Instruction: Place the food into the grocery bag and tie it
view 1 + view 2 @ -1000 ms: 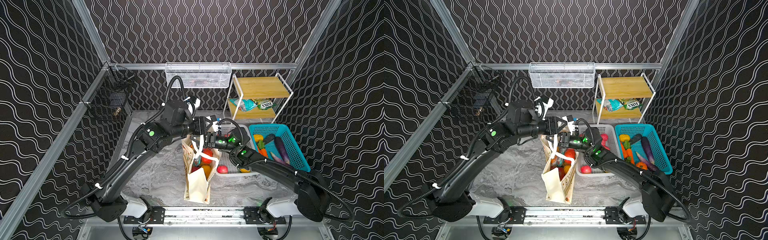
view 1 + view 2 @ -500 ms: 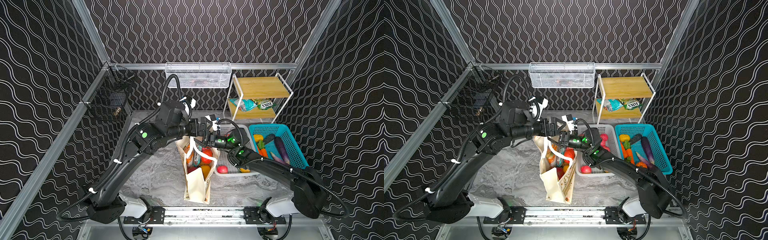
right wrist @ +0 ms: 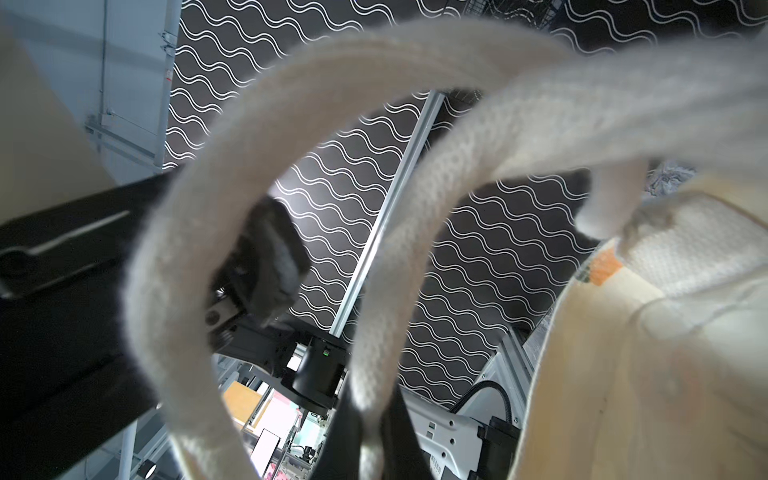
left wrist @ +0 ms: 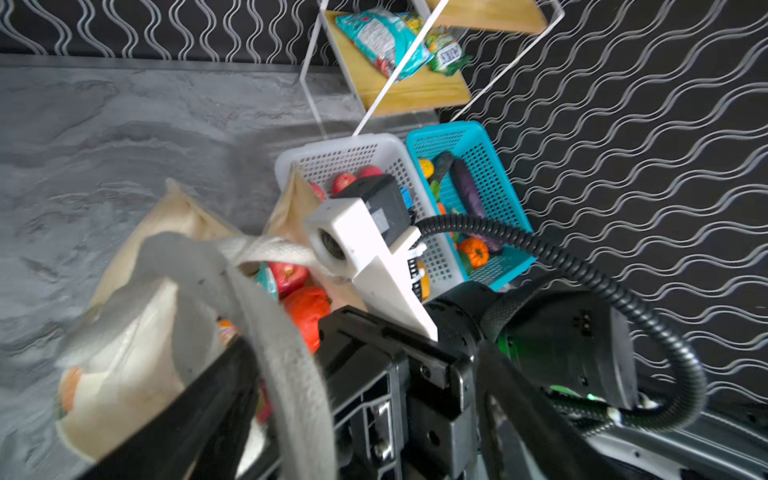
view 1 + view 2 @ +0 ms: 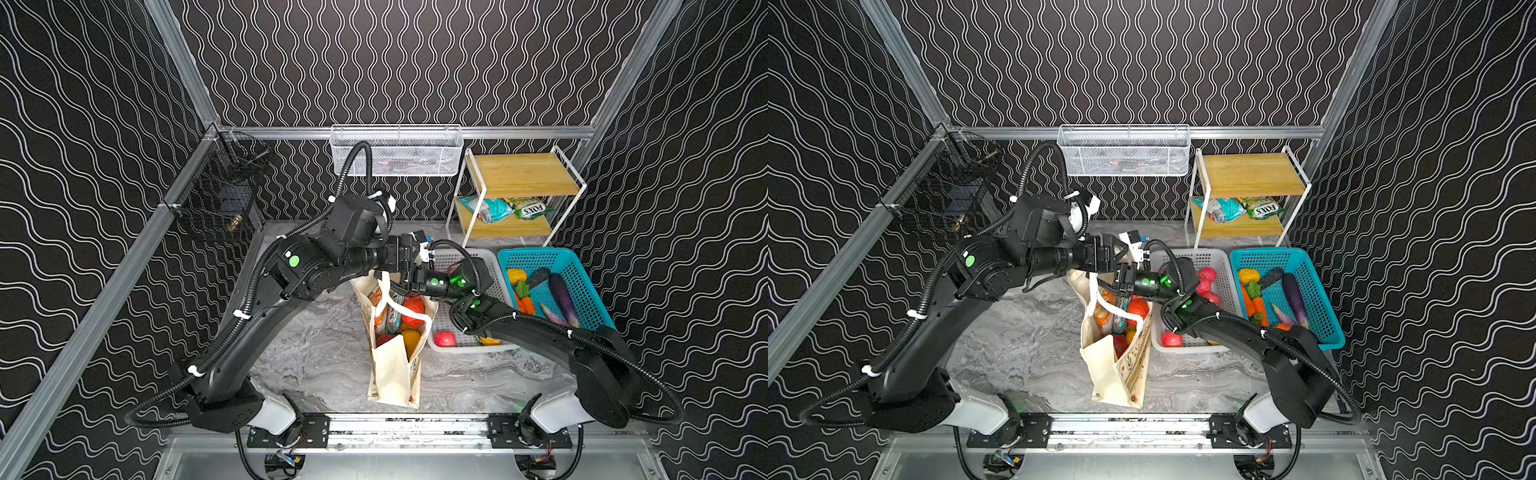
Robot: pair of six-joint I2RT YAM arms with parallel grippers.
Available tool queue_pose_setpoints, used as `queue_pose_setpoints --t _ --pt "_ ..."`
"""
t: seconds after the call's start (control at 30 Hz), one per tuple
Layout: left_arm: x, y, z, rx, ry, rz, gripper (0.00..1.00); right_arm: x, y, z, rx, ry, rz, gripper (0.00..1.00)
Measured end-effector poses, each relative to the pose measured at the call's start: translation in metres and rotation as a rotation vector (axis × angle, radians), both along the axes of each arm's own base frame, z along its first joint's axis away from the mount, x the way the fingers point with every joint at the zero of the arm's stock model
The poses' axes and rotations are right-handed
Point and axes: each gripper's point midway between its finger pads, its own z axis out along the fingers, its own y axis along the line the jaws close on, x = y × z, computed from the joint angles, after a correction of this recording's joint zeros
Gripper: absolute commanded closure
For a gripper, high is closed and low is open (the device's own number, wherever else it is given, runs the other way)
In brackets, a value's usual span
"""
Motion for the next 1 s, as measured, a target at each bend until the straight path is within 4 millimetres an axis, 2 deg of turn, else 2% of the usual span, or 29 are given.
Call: queue_pose_setpoints --t 0.2,0.47,0.77,1.0 --pt "-0.004 -0.011 -0.01 0.134 0.003 0.004 0.26 -0.003 0.005 -0.008 0.018 0.0 0.017 1.0" --pt "-0.015 -0.024 -0.022 0.318 -0.007 0.015 0.21 -0.006 0.005 -0.012 0.06 0.016 0.035 1.0" --pt "-0.021 -0.012 -0.043 0.501 -0.001 0.07 0.13 -0.003 0.007 -0.022 0.076 0.044 0.046 1.0" --pt "-0.024 0.002 -0.04 0.526 -0.017 0.102 0.09 -0.001 0.01 -0.026 0.088 0.064 0.057 1.0"
